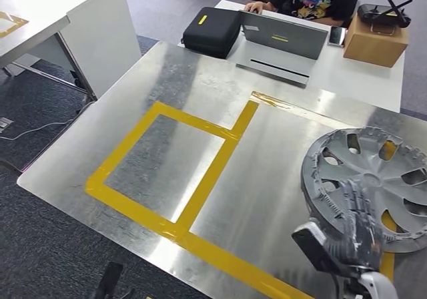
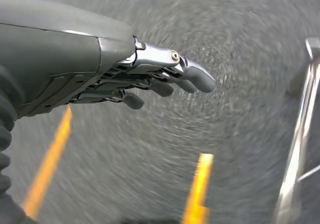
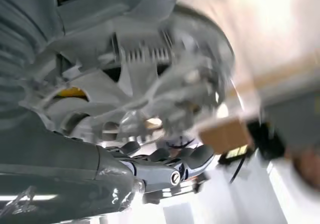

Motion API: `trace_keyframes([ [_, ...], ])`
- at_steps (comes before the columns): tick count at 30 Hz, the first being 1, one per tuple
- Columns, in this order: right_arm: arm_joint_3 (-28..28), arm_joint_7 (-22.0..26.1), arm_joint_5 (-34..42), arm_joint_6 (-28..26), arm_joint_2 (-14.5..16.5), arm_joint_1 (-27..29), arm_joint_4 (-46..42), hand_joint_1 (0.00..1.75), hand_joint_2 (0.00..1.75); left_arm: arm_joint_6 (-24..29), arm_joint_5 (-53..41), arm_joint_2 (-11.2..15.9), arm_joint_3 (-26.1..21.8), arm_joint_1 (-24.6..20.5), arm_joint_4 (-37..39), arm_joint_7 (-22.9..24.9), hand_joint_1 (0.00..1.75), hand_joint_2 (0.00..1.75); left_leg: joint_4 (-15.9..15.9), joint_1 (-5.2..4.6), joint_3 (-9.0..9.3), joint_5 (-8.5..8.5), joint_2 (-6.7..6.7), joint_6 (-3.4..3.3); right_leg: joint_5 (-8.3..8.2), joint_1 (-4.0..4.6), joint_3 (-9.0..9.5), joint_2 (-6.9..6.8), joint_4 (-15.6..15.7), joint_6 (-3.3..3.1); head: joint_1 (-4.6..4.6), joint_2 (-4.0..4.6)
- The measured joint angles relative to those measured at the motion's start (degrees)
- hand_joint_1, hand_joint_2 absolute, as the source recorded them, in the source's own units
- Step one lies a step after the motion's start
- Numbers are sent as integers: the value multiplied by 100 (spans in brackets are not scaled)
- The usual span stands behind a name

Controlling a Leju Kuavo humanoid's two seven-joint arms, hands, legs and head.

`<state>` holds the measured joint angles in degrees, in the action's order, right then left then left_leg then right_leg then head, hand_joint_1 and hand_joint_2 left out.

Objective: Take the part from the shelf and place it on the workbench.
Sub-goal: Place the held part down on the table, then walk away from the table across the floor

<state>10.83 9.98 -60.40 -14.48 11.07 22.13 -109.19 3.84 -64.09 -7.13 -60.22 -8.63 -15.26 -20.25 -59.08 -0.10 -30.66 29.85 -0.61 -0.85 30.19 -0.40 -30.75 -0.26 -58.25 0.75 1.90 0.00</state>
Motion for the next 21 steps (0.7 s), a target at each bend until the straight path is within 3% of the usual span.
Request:
trace_keyframes([
  [2, 95, 437, 1186, -1259, 306, 699, -496, 0, 0, -36, 258, 9, -231, 209, -1, -293, 0, 0, 16, -12, 5, 15, -10, -25, 16, -10, 26, -1, 5, 20, -3, 0],
  [4, 101, 604, 1428, -1715, 453, 1122, -887, 0, 0, -65, 316, 18, -381, 350, -1, -371, 0, 0, 109, 19, 44, -17, 19, -48, 54, -4, 0, 26, -24, 36, 0, 0],
  [6, 120, 576, 1026, -1331, 536, 1279, -1187, 0, 0, -84, 329, 29, -475, 368, -1, -356, 0, 0, 199, 59, 92, -59, 49, -77, 255, 2, -181, 33, -363, 56, 22, 0],
  [8, 138, 517, 720, -808, 600, 1352, -1363, 0, 0, -98, 333, 51, -551, 359, -2, -332, 0, 0, 212, 62, 98, -63, 62, -93, 573, -20, -543, 33, -1095, 87, 32, 0],
  [10, 173, 474, 581, -453, 650, 1402, -1474, 0, 0, -106, 320, 71, -607, 375, -2, -322, 0, 0, 211, 64, 107, -55, 59, -90, 653, -43, -801, 31, -1557, 122, 30, 0],
  [11, 196, 483, 520, -263, 665, 1412, -1527, 0, 0, -117, 296, 79, -620, 385, -1, -322, 0, 0, 210, 68, 120, -47, 54, -79, 528, -51, -784, 30, -1479, 132, 32, 0],
  [14, 268, 660, 131, 523, 691, 1301, -1658, 0, 0, -195, 177, 136, -627, 378, -1, -338, 0, 0, 199, 70, 175, -2, 38, 6, -17, -76, -307, 31, -445, 100, 36, 0],
  [16, 324, 703, -215, 772, 713, 1150, -1718, 0, 0, -233, 135, 196, -627, 339, -2, -343, 0, 0, 179, 48, 166, 14, 37, 88, -61, -66, -119, 33, -86, 5, 27, 0],
  [19, 376, 701, -403, 848, 748, 1045, -1785, 0, 0, -250, 119, 249, -626, 287, -2, -345, 0, 0, 150, 59, 147, 37, 40, 186, -52, -55, -103, 32, -46, -118, -4, 0],
  [21, 396, 737, -388, 851, 766, 995, -1836, 0, 0, -249, 123, 271, -626, 264, -2, -359, 0, 0, -145, 72, 23, 231, 43, 238, -64, -70, -91, 21, -26, -178, -27, 0],
])
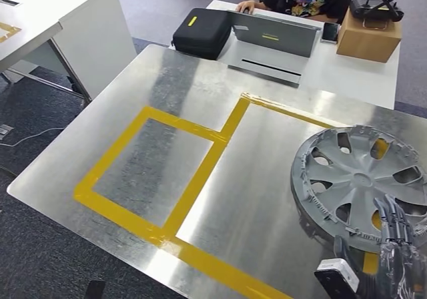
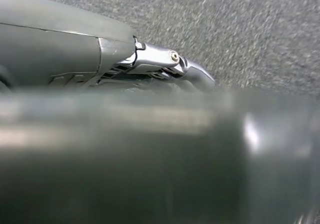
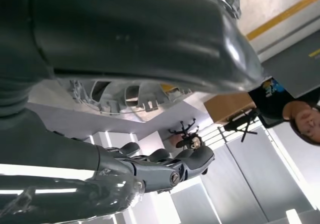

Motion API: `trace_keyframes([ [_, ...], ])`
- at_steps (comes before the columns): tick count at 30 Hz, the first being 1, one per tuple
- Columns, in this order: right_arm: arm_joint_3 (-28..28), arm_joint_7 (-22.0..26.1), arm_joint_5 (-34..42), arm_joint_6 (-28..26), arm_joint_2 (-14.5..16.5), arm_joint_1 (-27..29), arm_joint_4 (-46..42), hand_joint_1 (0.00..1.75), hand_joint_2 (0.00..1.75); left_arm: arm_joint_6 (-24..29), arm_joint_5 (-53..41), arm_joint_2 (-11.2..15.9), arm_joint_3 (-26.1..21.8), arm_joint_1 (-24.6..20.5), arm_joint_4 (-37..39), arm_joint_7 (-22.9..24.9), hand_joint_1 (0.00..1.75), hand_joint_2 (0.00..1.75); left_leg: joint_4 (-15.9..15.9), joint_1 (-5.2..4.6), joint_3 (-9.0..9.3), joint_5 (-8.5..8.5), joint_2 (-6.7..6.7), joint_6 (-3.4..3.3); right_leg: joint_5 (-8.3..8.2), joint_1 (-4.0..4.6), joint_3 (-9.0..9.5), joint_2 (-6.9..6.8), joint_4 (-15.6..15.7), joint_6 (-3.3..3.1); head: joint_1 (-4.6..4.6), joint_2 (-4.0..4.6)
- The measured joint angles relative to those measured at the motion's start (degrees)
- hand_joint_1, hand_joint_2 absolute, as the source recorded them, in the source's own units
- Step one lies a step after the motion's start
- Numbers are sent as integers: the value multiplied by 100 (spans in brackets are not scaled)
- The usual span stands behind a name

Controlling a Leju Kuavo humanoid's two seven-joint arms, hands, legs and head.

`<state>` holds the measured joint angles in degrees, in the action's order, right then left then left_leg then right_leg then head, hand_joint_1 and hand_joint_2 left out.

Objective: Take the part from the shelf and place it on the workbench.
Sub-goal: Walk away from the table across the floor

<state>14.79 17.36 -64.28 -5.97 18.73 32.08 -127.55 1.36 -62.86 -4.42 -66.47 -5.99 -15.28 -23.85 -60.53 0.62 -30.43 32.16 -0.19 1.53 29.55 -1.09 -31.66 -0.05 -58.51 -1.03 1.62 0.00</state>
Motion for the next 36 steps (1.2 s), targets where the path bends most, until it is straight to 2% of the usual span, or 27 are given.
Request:
trace_keyframes([
  [3, 66, 61, 84, -2, 9, -14, -63, 0, 0, 10, 27, 39, -7, -2, 0, -17, 0, 0, -1060, 3, -538, 459, 2, 32, 11, 6, 5, -18, 2, -41, -23, 0],
  [4, 104, 65, 135, -6, 13, 4, -81, 0, 0, 11, 45, 52, -15, 14, 0, -20, 0, 0, -1271, 2, -665, 477, 2, 31, 16, 10, 11, -18, 1, -46, -23, 0],
  [5, 147, 65, 204, -13, 19, 33, -103, 0, 0, 11, 70, 63, -27, 33, 0, -26, 0, 0, -1280, 2, -698, 378, 2, 21, 23, 13, 23, -14, 1, -47, -25, 0],
  [6, 192, 61, 286, -23, 23, 73, -131, 0, 0, 9, 92, 77, -46, 51, 0, -39, 0, 0, -1076, 1, -628, 179, 2, 4, 31, 14, 41, -10, 1, -44, -23, 0],
  [8, 290, 55, 472, -69, 33, 163, -194, 0, 0, -4, 145, 103, -91, 77, 0, -80, 0, 0, -369, -10, -328, -257, 2, -46, 53, 26, 75, -5, -4, -22, -23, 0],
  [9, 342, 54, 558, -103, 39, 206, -221, 0, 0, -15, 172, 114, -114, 80, 0, -106, 0, 0, -70, -18, -202, -363, 2, -72, 62, 37, 78, -5, -11, -2, -22, 0],
  [10, 401, 53, 648, -147, 44, 246, -246, 0, 0, -26, 202, 124, -136, 81, 0, -133, 0, 0, 109, -29, -135, -398, 2, -95, 63, 46, 70, -6, -16, 23, -19, 0],
  [13, 567, 51, 844, -270, 49, 324, -281, 0, 0, -48, 264, 141, -199, 98, 0, -187, 0, 0, 228, -31, -127, -395, 5, -165, 56, 49, 38, -10, -11, 104, -15, 0],
  [14, 611, 55, 878, -294, 50, 339, -285, 0, 0, -50, 277, 143, -218, 104, 0, -193, 0, 0, 251, -20, -127, -417, 9, -200, 117, 48, 11, -8, -65, 125, -10, 0],
  [16, 685, 58, 917, -320, 50, 359, -290, 0, 0, -51, 290, 141, -244, 101, 0, -198, 0, 0, 281, -3, -142, -459, 19, -266, 440, 46, -166, -3, -483, 163, 10, 0],
  [18, 747, 32, 969, -371, 50, 366, -291, 0, 0, -52, 296, 140, -261, 99, 0, -200, 0, 0, 278, -17, -183, -488, 27, -302, 833, 43, -432, -3, -1180, 201, 22, 0],
  [19, 786, -4, 1021, -425, 50, 367, -284, 0, 0, -52, 301, 140, -272, 101, 0, -201, 0, 0, 275, -27, -204, -503, 31, -309, 916, 42, -508, -3, -1413, 212, 19, 0],
  [20, 831, -45, 1088, -495, 50, 366, -274, 0, 0, -51, 305, 139, -284, 102, 0, -201, 0, 0, 272, -36, -224, -519, 33, -312, 885, 43, -492, -3, -1457, 213, 20, 0],
  [21, 886, -85, 1168, -577, 50, 364, -259, 0, 0, -50, 308, 136, -296, 102, 0, -202, 0, 0, 269, -44, -240, -535, 32, -312, 749, 44, -366, -4, -1278, 204, 20, 0],
  [23, 999, -131, 1318, -722, 50, 353, -221, 0, 0, -43, 310, 124, -320, 102, 0, -206, 0, 0, 266, -59, -259, -568, 25, -293, 420, 54, 104, -3, -485, 158, 20, 0],
  [24, 1052, -138, 1372, -772, 50, 346, -201, 0, 0, -39, 310, 116, -332, 101, 0, -211, 0, 0, 265, -67, -268, -587, 22, -272, 306, 62, 310, -4, -142, 152, 16, 0],
  [25, 1094, -142, 1407, -807, 50, 341, -184, 0, 0, -35, 310, 110, -345, 99, 0, -216, 0, 0, 263, -70, -276, -611, 20, -242, 249, 74, 424, -3, 83, 155, 16, 0],
  [27, 1160, -142, 1434, -833, 50, 334, -152, 0, 0, -33, 310, 105, -366, 95, 0, -225, 0, 0, 270, -67, -295, -669, 22, -168, 194, 94, 428, 1, 179, 169, 14, 0],
  [29, 1202, -142, 1442, -841, 51, 327, -127, 0, 0, -33, 310, 108, -379, 93, 1, -232, 0, 0, 232, -54, -326, -619, 21, -93, 122, 75, 362, -6, 227, 117, 17, 0],
  [30, 1213, -142, 1444, -843, 52, 325, -116, 0, 0, -32, 310, 106, -385, 95, 1, -235, 0, 0, 124, -49, -366, -468, 19, -58, 72, 61, 325, -15, 250, 80, 10, 0],
  [31, 1221, -142, 1445, -844, 53, 322, -104, 0, 0, -32, 310, 105, -392, 97, 2, -237, 0, 0, -95, -39, -431, -226, 18, -26, 21, 50, 280, -24, 264, 51, 4, 0],
  [33, 1229, -142, 1448, -845, 55, 320, -80, 0, 0, -32, 310, 104, -403, 101, 2, -238, 0, 0, -773, -24, -598, 314, 18, 29, -69, 53, 169, -34, 259, 28, -10, 0],
  [34, 1233, -142, 1448, -845, 55, 319, -65, 0, 0, -32, 310, 107, -406, 100, 2, -238, 0, 0, -1067, -17, -639, 459, 18, 49, -117, 54, 118, -36, 251, 32, -9, 0],
  [35, 1238, -142, 1449, -845, 55, 318, -51, 0, 0, -32, 310, 107, -408, 100, 2, -238, 0, 0, -1211, -11, -612, 474, 18, 61, -166, 54, 66, -38, 238, 39, -10, 0],
  [36, 1244, -142, 1449, -845, 55, 317, -38, 0, 0, -32, 310, 108, -408, 99, 2, -239, 0, 0, -1139, -4, -483, 367, 18, 65, -212, 54, 12, -38, 220, 51, -10, 0],
])
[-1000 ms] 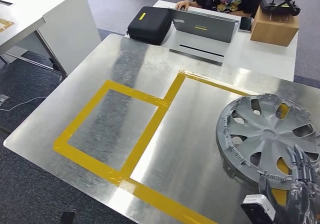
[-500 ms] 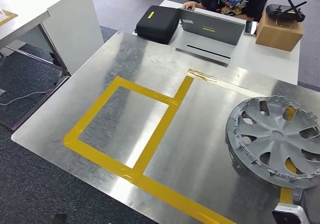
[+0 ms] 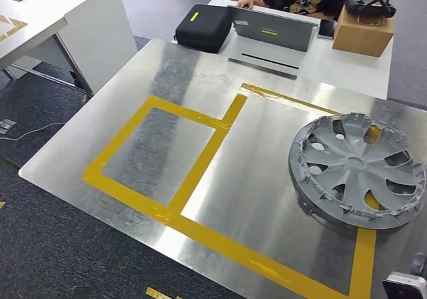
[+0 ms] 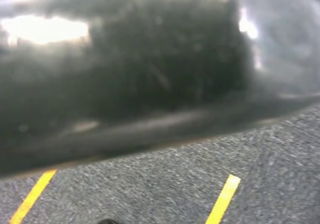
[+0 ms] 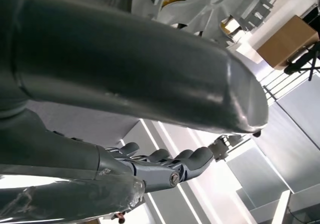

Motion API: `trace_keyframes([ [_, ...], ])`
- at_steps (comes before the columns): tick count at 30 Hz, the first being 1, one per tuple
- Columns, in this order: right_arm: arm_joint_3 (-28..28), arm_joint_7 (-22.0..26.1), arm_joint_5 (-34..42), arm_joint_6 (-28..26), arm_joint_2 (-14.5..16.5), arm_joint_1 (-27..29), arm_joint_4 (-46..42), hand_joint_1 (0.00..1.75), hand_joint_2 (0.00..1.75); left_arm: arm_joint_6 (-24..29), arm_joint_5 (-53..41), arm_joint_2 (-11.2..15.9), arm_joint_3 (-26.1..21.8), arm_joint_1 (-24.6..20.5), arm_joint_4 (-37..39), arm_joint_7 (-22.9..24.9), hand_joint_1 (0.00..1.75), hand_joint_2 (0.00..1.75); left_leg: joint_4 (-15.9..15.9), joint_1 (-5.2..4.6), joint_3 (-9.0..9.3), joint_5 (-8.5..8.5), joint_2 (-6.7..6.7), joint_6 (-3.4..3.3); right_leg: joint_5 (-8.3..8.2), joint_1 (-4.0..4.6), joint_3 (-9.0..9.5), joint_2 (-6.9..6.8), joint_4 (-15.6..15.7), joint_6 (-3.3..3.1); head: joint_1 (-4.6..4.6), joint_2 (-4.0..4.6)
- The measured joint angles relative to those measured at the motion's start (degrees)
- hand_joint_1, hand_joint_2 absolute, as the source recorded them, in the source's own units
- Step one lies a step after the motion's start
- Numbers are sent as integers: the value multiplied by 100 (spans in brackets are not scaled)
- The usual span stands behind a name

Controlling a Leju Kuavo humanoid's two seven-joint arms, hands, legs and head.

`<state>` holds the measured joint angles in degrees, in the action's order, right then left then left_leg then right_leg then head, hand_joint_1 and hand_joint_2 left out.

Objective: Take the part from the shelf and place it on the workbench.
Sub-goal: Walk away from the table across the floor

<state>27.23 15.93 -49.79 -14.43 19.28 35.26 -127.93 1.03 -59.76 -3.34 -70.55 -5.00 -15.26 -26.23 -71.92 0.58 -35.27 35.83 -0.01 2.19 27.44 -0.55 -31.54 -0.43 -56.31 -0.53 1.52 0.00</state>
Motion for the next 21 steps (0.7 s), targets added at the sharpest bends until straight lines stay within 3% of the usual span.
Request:
trace_keyframes([
  [3, 18, -1, 3, -3, 0, -1, 21, 0, 0, 1, 0, 5, 0, -12, 0, -2, 0, 0, 1102, 6, 771, -403, -4, -36, -102, 5, -156, 2, -72, 63, 1, 0],
  [5, 23, -18, 22, -28, 0, -6, 25, 0, 0, 0, 1, 7, -1, -25, 0, -5, 0, 0, 1594, -12, 1031, -421, -12, -93, -172, 19, -221, -3, -106, 130, 5, 0],
  [8, 42, -121, 116, -161, 0, -15, 60, 0, 0, 5, 2, 0, -6, -24, 0, -10, 0, 0, 1666, -28, 946, -500, 2, -244, -228, 6, -281, 0, -120, 243, 10, 0],
  [9, 62, -160, 156, -220, 0, -17, 85, 0, 0, 9, 2, -4, -7, -24, 0, -13, 0, 0, 1677, -25, 892, -556, 14, -306, -105, -2, -335, 7, -204, 272, 15, 0],
  [10, 87, -192, 193, -278, 0, -21, 117, 0, 0, 14, 1, -8, -8, -27, 0, -14, 0, 0, 1689, -19, 822, -618, 28, -356, 128, -7, -415, 15, -405, 291, 19, 0],
  [12, 139, -244, 252, -383, 0, -42, 200, 0, 0, 26, -1, -9, -9, -30, 0, -16, 0, 0, 1686, -33, 662, -737, 45, -403, 723, -10, -595, 23, -1075, 309, 27, 0],
  [13, 163, -270, 277, -438, 0, -58, 243, 0, 0, 31, -2, -10, -9, -29, 0, -16, 0, 0, 1683, -45, 579, -798, 51, -406, 912, -10, -644, 23, -1412, 312, 27, 0],
  [14, 191, -301, 306, -494, 0, -80, 288, 0, 0, 35, -3, -13, -9, -28, -1, -16, 0, 0, 1676, -60, 490, -864, 56, -407, 938, -9, -631, 23, -1635, 309, 26, 0],
  [15, 223, -337, 344, -548, 0, -103, 333, 0, 0, 36, -5, -19, -9, -28, -1, -16, 0, 0, 1666, -74, 404, -928, 60, -406, 825, -7, -539, 23, -1695, 298, 25, 0],
  [16, 253, -372, 390, -588, 0, -124, 376, 0, 0, 37, -7, -26, -9, -29, -1, -16, 0, 0, 1656, -87, 324, -989, 61, -401, 628, -3, -345, 23, -1558, 278, 26, 0],
  [17, 287, -420, 448, -621, 0, -150, 428, 0, 0, 37, -8, -35, -9, -31, -1, -16, 0, 0, 1645, -100, 254, -1049, 61, -393, 438, 4, -56, 24, -1242, 248, 25, 0],
  [18, 322, -479, 499, -659, 0, -183, 483, 0, 0, 37, -9, -47, -9, -33, 0, -16, 0, 0, 1636, -112, 211, -1096, 60, -381, 358, 15, 263, 25, -821, 212, 24, 0],
  [20, 442, -805, 561, -961, 1, -343, 737, 0, 0, 44, -14, -69, -9, -43, 0, -10, 0, 0, 1622, -126, 162, -1196, 61, -336, 457, 40, 823, 28, 43, 155, 19, 0],
  [21, 538, -1003, 572, -1223, 1, -455, 946, 0, 0, 53, -19, -82, -9, -50, 0, -2, 0, 0, 1619, -121, 144, -1250, 63, -304, 530, 58, 935, 30, 270, 133, 16, 0],
])
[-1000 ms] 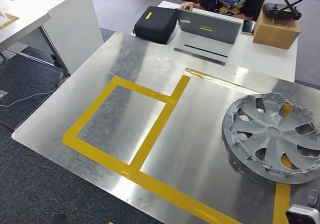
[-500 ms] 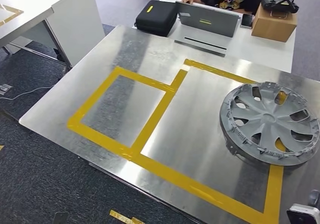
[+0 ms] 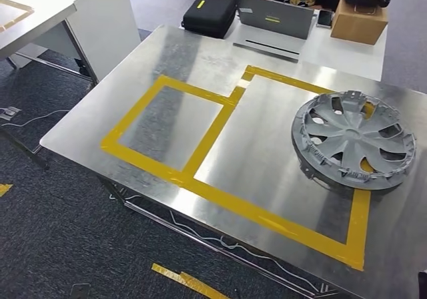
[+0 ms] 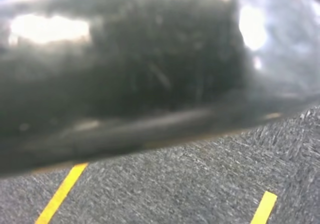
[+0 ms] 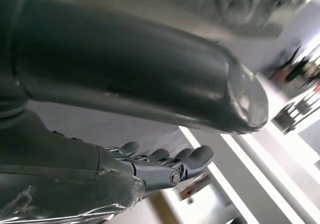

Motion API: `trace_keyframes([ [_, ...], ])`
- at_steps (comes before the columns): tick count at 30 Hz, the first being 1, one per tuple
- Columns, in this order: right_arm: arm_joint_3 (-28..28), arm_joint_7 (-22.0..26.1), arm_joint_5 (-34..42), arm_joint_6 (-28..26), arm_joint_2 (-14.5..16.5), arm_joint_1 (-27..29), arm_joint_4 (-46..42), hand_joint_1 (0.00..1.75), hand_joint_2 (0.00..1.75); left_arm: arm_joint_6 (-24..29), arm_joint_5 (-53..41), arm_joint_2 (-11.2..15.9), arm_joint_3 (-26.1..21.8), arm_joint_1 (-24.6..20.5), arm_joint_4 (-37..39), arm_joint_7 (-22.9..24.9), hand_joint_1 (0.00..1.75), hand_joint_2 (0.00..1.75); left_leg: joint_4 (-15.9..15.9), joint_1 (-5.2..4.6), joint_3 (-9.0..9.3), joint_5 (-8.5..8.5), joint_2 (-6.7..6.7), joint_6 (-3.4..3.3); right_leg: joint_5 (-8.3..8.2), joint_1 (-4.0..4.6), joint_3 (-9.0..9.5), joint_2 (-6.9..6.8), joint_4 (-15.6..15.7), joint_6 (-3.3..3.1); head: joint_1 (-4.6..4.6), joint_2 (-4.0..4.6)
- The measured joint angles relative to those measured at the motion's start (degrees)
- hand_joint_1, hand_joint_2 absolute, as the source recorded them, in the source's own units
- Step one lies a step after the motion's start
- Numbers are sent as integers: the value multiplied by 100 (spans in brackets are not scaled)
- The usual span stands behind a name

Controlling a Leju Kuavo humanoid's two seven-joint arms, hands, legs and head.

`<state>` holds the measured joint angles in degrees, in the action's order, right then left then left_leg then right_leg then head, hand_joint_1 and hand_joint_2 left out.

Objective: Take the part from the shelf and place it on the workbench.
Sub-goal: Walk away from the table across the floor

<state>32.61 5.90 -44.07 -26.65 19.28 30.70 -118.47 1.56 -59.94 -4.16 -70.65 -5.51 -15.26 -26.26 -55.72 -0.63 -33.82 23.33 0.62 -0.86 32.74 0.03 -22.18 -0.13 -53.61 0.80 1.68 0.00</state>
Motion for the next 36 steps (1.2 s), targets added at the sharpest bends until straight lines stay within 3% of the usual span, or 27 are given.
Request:
trace_keyframes([
  [2, 258, -322, 13, -570, 5, -245, 519, 0, 0, 20, -19, -15, 0, -5, 0, 22, 0, 0, -17, 19, -45, -57, -8, 73, -30, 14, -18, -14, 127, -58, 6, 0],
  [3, 395, -403, 27, -776, 11, -364, 773, 0, 0, 29, -32, -23, -1, 1, 0, 36, 0, 0, -78, 30, -77, 39, -18, 111, -89, 8, -69, -23, 127, -103, 0, 0],
  [5, 645, -478, 64, -1001, 28, -596, 1238, 0, 0, 38, -61, -45, -2, 15, 0, 53, 0, 0, -504, 52, -197, 545, -36, 176, -222, -10, -205, -37, 127, -171, -18, 0],
  [7, 872, -515, 107, -1060, 39, -810, 1690, 0, 0, 36, -75, -67, -2, 16, 0, 56, 0, 0, -1231, 70, -342, 1067, -38, 224, -342, -4, -390, -35, 81, -189, -33, 0],
  [8, 982, -538, 119, -1065, 44, -910, 1908, 0, 0, 33, -76, -72, -2, 14, 0, 54, 0, 0, -1522, 74, -362, 1141, -38, 239, -398, -2, -492, -38, 41, -185, -34, 0],
  [9, 1075, -562, 121, -1068, 46, -997, 2088, 0, 0, 29, -75, -74, -2, 14, 0, 51, 0, 0, -1653, 76, -314, 1070, -38, 245, -446, -2, -592, -42, -9, -178, -35, 0],
  [10, 1162, -585, 113, -1072, 49, -1074, 2260, 0, 0, 26, -75, -75, -2, 13, 0, 48, 0, 0, -1604, 78, -186, 908, -38, 242, -493, -3, -697, -45, -67, -169, -37, 0],
  [12, 1307, -633, 86, -1080, 56, -1203, 2557, 0, 0, 20, -75, -76, -3, 9, 0, 43, 0, 0, -1010, 78, 306, 653, -41, 206, -571, -2, -889, -49, -185, -138, -37, 0],
  [14, 1432, -676, 62, -1090, 63, -1293, 2809, 0, 0, 16, -75, -76, -4, -3, 0, 39, 0, 0, -249, 64, 798, 711, -47, 140, -643, 13, -1037, -53, -285, -87, -33, 0],
  [15, 1474, -684, 54, -1098, 64, -1325, 2901, 0, 0, 14, -75, -76, -4, -9, 0, 36, 0, 0, -30, 53, 909, 779, -49, 105, -686, 18, -1087, -57, -313, -56, -34, 0],
  [17, 1545, -689, 43, -1110, 68, -1382, 3062, 0, 0, 14, -75, -82, -9, -10, 1, 32, 0, 0, 98, 50, 884, 772, -37, 25, -760, 15, -1158, -57, -339, 11, -30, 0],
  [18, 1579, -690, 39, -1116, 72, -1402, 3131, 0, 0, 14, -75, -90, -13, -10, 1, 31, 0, 0, 107, 56, 828, 719, -25, -17, -706, 8, -1203, -46, -382, 42, -33, 0],
  [19, 1612, -692, 37, -1120, 75, -1415, 3187, 0, 0, 14, -75, -94, -17, -8, 2, 30, 0, 0, 118, 63, 760, 653, -13, -63, -534, -1, -1267, -33, -511, 72, -27, 0],
  [22, 1674, -695, 31, -1129, 80, -1445, 3300, 0, 0, 14, -74, -94, -28, -6, 2, 29, 0, 0, 119, 55, 495, 441, 7, -124, 296, -21, -1514, -9, -1450, 135, -14, 0],
  [23, 1684, -695, 30, -1129, 80, -1456, 3334, 0, 0, 14, -74, -95, -31, -6, 2, 29, 0, 0, 111, 49, 397, 366, 11, -119, 398, -22, -1541, -9, -1753, 145, -15, 0],
  [24, 1689, -695, 29, -1129, 80, -1463, 3363, 0, 0, 13, -74, -96, -33, -6, 2, 29, 0, 0, 99, 44, 295, 292, 13, -113, 343, -23, -1501, -10, -1915, 149, -15, 0],
  [25, 1696, -695, 28, -1129, 80, -1467, 3386, 0, 0, 13, -74, -98, -34, -6, 2, 29, 0, 0, 84, 41, 196, 222, 15, -103, 173, -23, -1375, -9, -1896, 147, -14, 0],
  [26, 1704, -695, 28, -1129, 80, -1470, 3405, 0, 0, 11, -75, -102, -35, -6, 2, 29, 0, 0, 68, 40, 100, 156, 15, -89, -26, -23, -1151, -9, -1680, 140, -14, 0],
  [27, 1712, -695, 27, -1129, 80, -1477, 3419, 0, 0, 11, -75, -104, -35, -7, 2, 29, 0, 0, 50, 36, 26, 95, 13, -69, -146, -23, -835, -9, -1297, 130, -13, 0],
  [28, 1718, -694, 25, -1129, 80, -1488, 3429, 0, 0, 11, -75, -105, -37, -9, 2, 28, 0, 0, 25, 27, -35, 40, 11, -46, -167, -21, -483, -5, -814, 115, -8, 0],
  [30, 1732, -763, -11, -1110, 80, -1531, 3468, 0, 0, 8, -75, -106, -38, -16, 2, 22, 0, 0, -11, 9, -110, -77, 10, 6, -26, -12, -38, 6, -90, 72, -5, 0],
  [31, 1767, -846, -60, -1078, 80, -1571, 3526, 0, 0, 4, -75, -105, -39, -17, 2, 15, 0, 0, -20, 7, -137, -135, 10, 33, 11, -4, 11, 10, 49, 42, -2, 0],
  [33, 1935, -1005, -237, -968, 89, -1712, 3776, 0, 0, -4, -75, -103, -49, -7, 2, -3, 0, 0, -51, 23, -196, -132, 3, 98, -53, -12, -102, 0, 37, -42, 1, 0],
  [34, 2074, -1039, -339, -887, 93, -1818, 3955, 0, 0, -7, -74, -107, -59, 5, 2, -14, 0, 0, -157, 33, -245, 34, -6, 133, -116, -17, -174, -7, 29, -95, -5, 0],
  [36, 2413, -1041, -471, -693, 99, -2061, 4360, 0, 0, -1, -75, -125, -81, 20, 2, -27, 0, 0, -666, 56, -377, 630, -19, 192, -258, -15, -336, -17, 17, -169, -28, 0],
])
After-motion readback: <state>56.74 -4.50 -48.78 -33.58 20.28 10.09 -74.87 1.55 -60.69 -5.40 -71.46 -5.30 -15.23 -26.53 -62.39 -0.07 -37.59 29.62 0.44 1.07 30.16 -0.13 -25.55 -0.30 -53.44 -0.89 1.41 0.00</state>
